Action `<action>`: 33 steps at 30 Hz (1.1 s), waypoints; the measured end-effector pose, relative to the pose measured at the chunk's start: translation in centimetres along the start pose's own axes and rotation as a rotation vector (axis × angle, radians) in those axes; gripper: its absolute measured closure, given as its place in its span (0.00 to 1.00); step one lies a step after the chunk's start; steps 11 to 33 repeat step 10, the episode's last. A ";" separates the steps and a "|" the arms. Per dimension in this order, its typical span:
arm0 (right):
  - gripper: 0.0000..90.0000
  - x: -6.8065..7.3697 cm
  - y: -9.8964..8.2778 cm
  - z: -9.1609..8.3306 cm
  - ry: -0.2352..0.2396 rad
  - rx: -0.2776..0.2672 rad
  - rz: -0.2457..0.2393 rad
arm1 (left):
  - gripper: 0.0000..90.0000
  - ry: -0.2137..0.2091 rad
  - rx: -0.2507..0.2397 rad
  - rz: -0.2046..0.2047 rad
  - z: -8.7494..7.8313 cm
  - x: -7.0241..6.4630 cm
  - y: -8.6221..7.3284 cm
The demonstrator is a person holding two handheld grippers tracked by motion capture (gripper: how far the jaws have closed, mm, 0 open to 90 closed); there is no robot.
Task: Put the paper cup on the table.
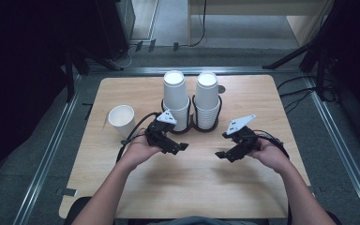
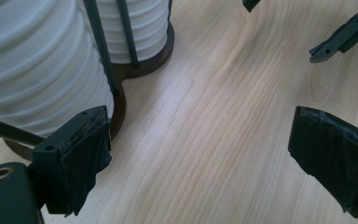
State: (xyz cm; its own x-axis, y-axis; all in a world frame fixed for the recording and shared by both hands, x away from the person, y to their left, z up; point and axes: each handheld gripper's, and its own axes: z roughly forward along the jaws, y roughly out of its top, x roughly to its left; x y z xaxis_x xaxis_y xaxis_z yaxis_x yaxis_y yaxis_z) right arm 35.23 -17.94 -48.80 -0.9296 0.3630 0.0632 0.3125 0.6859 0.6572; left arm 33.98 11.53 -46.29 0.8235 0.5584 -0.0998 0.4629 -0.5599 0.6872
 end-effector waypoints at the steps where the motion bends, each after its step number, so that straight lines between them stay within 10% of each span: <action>1: 0.19 0.0 0.0 0.0 0.000 0.000 0.000 | 0.07 0.000 0.000 0.000 0.0 0.0 0.0; 33: 0.19 0.0 0.0 -0.1 0.000 -0.001 0.000 | 0.07 -0.014 0.008 -0.004 0.4 -0.1 0.0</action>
